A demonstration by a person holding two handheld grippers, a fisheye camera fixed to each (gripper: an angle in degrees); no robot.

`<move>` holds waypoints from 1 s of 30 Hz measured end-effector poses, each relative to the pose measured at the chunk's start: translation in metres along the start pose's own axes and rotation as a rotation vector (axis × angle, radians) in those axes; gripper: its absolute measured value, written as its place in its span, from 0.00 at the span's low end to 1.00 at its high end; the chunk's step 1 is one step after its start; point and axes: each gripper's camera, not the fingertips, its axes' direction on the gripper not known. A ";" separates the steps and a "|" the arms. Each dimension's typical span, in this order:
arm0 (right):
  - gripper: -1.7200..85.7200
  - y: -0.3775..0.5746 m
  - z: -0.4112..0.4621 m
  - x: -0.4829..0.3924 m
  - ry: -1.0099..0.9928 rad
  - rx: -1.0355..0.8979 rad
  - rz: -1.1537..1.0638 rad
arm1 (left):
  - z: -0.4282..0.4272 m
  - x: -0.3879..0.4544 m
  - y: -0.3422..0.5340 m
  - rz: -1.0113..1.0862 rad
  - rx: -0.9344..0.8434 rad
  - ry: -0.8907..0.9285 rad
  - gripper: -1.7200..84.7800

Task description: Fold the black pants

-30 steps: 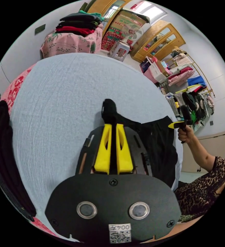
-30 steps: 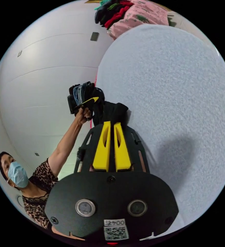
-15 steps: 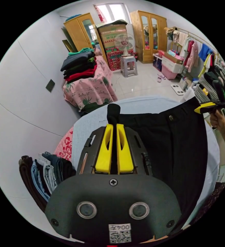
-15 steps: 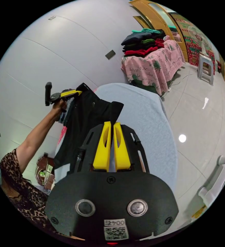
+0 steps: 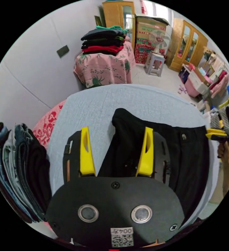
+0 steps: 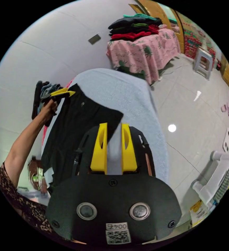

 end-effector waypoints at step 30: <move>0.01 0.393 0.062 -0.258 0.195 -0.636 -0.382 | -0.244 -0.001 0.840 -0.542 -0.147 0.220 0.07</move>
